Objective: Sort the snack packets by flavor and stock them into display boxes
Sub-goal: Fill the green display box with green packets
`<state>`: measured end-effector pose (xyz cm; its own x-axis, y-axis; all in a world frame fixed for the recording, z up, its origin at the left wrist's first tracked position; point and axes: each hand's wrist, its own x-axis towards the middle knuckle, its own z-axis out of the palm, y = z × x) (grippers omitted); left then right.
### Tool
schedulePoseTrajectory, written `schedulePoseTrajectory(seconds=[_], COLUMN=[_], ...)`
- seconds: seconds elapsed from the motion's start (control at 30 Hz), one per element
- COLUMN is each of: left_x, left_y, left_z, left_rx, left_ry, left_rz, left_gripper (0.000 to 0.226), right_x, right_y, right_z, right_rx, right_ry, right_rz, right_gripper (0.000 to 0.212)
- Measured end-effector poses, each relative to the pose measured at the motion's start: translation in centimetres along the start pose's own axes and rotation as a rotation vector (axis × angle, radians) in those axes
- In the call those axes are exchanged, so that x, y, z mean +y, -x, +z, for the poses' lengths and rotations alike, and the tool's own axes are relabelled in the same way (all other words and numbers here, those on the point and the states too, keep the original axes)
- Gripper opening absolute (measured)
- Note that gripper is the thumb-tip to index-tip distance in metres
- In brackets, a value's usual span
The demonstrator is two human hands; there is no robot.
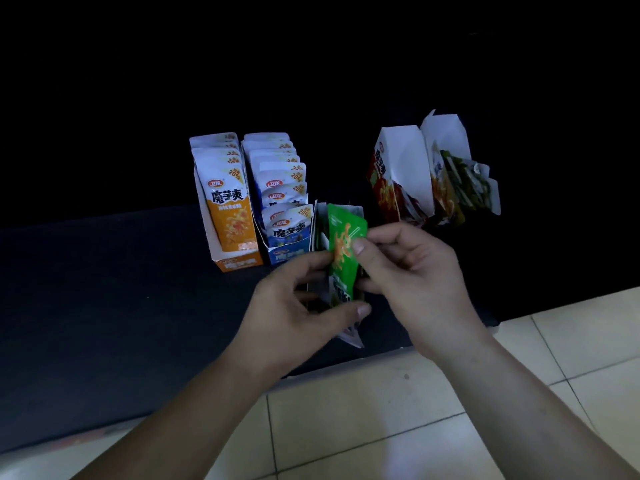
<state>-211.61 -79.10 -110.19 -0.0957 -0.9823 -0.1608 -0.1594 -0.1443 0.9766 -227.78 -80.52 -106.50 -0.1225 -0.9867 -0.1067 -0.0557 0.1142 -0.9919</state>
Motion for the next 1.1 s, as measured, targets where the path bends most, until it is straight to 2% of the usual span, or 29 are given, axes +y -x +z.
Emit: schedulePoseTrajectory(seconds=[0.07,0.17,0.23,0.33,0.37,0.47,0.6,0.67,0.77,0.87,1.0,1.1], left_x=[0.4,0.9,1.4,2.8,3.3,4.8,6.5,6.6,4.6,2.1,-0.5,-2.0], left_y=[0.0,-0.3,-0.4,-0.2,-0.1,0.2,0.6,0.4,0.2,0.5,0.5,0.2], left_z=[0.2,-0.4,-0.9,-1.0,-1.0,-1.6,-2.4,-2.3,-1.9,-1.7,-2.2,-2.7], left_rx=[0.02,0.135,0.223,0.278,0.268,0.264,0.193,0.172,0.245,0.256,0.134,0.063], left_ry=[0.043,0.178,0.258,0.425,0.476,0.587,0.677,0.626,0.344,0.119,-0.128,-0.342], left_rz=[0.019,0.014,-0.042,-0.169,-0.207,-0.23,-0.208,-0.203,-0.128,-0.001,0.11,0.257], left_gripper=[0.039,0.023,0.025,0.02,0.019,0.024,0.015,0.021,0.029,0.021,0.045,0.04], right_x=[-0.2,-0.1,0.0,-0.1,-0.2,-0.9,-2.2,-2.7,-3.7,-4.4,-1.5,0.5], right_y=[0.0,-0.3,-0.3,-0.1,0.1,0.3,0.6,0.8,0.9,0.6,0.1,0.7], right_z=[0.2,-0.2,-0.9,-1.7,-1.8,-2.0,-2.6,-2.3,-1.8,-1.5,-1.5,-1.4], right_rx=[-0.066,-0.12,-0.166,-0.367,-0.414,-0.402,-0.456,-0.347,-0.152,-0.089,-0.143,-0.082], right_ry=[-0.03,-0.02,0.183,0.435,0.509,0.612,0.533,0.449,0.233,0.153,0.435,0.328], right_rz=[-0.003,-0.038,-0.147,-0.296,-0.337,-0.478,-0.424,-0.461,-0.408,-0.37,-0.313,-0.203], right_gripper=[0.005,0.021,0.041,0.069,0.071,0.061,0.066,0.044,0.021,0.012,0.012,0.012])
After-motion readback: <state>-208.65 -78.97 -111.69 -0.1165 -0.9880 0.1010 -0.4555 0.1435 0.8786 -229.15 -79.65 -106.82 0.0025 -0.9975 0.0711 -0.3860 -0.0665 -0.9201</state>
